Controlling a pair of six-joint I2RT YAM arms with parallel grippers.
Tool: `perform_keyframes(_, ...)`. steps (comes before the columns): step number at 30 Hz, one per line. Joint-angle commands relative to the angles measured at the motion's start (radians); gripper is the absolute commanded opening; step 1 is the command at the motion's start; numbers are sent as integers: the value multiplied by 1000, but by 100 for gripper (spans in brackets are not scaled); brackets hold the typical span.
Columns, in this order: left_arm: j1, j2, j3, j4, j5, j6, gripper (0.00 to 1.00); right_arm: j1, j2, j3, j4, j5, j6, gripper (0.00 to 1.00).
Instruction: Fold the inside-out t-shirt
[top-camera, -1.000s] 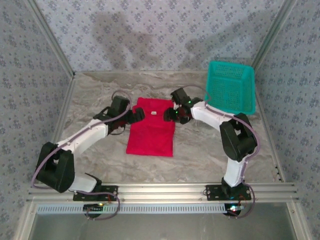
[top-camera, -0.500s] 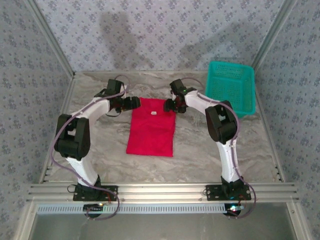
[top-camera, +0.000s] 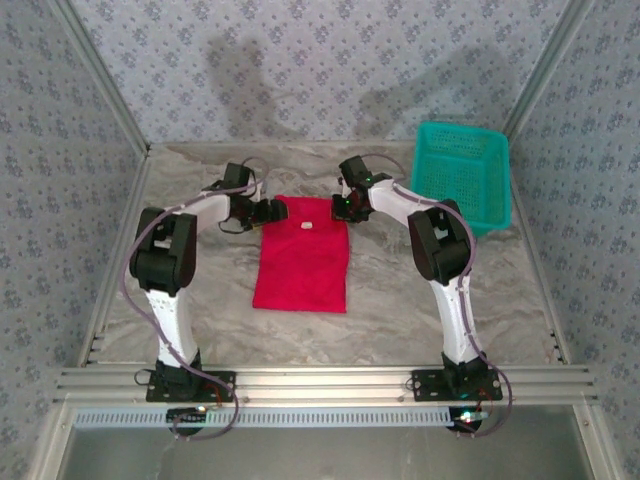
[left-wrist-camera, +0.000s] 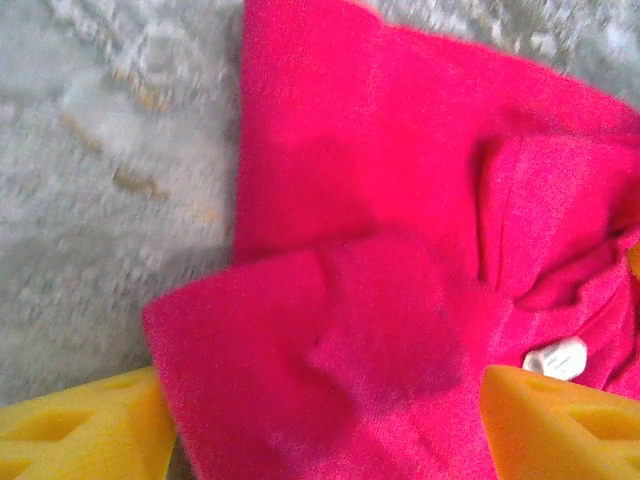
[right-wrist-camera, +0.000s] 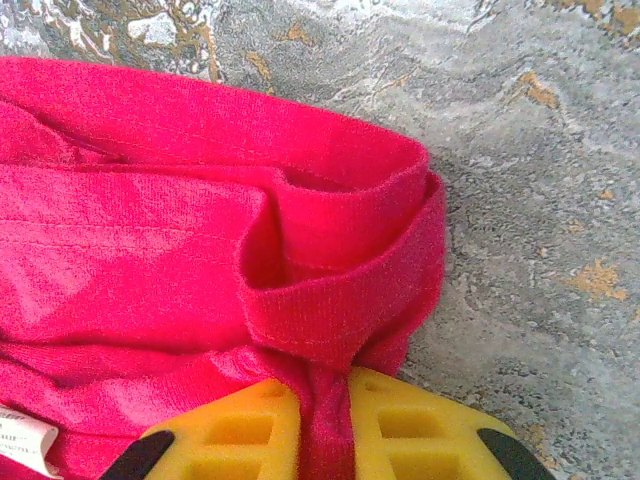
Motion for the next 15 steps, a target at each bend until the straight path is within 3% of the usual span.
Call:
perform_keyframes(1, 0, 22, 45, 47, 46, -17, 74, -4, 40, 8, -15, -29, -11, 16)
perform_keyframes(6, -11, 50, 47, 92, 90, -65, 59, -7, 54, 13, -14, -38, -8, 15)
perform_keyframes(15, -36, 116, 60, 73, 82, -81, 48, -11, 59, 12, -14, -52, -6, 13)
